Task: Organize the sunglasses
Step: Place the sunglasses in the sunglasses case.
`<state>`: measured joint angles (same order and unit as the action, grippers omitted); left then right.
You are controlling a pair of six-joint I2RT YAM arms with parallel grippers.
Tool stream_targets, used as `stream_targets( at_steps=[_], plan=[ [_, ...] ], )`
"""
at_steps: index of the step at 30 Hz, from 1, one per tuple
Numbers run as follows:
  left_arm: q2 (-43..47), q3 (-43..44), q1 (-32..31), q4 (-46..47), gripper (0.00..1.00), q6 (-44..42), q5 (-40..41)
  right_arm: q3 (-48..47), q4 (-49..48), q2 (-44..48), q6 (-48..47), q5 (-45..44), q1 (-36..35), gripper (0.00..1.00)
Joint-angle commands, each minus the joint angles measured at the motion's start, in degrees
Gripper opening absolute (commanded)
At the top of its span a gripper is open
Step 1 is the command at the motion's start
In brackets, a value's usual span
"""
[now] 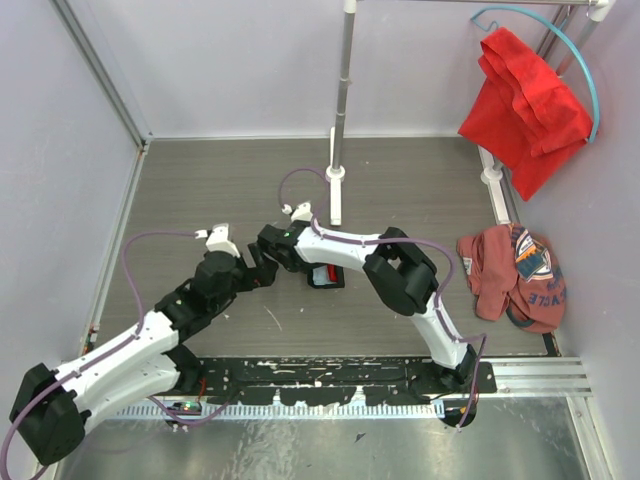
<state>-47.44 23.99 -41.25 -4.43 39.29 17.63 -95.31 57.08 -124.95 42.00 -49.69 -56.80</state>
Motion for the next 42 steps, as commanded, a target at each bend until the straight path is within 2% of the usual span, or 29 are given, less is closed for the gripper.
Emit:
stream_targets(
  at_steps=[1, 11, 25, 42],
  plan=[
    [1.93, -0.75, 0.34, -1.91, 0.98, 0.18, 1.68, -2.63, 2.39, -1.05, 2.37, -3.05, -0.28, 0.01],
    [3.22, -0.78, 0.33, -2.91, 0.98, 0.02, 2.54, -3.41, 3.05, -2.36, 2.65, -3.13, -0.33, 0.02],
    [3.84, -0.85, 0.33, -3.48, 0.98, -0.18, 2.95, -2.07, 0.03, -1.23, 1.71, -1.01, -0.29, 0.15],
    [5.64, -1.05, 0.47, -4.32, 0.98, -0.35, 3.15, -1.24, -2.33, 0.27, 1.02, 0.77, -0.29, 0.20]
  ],
)
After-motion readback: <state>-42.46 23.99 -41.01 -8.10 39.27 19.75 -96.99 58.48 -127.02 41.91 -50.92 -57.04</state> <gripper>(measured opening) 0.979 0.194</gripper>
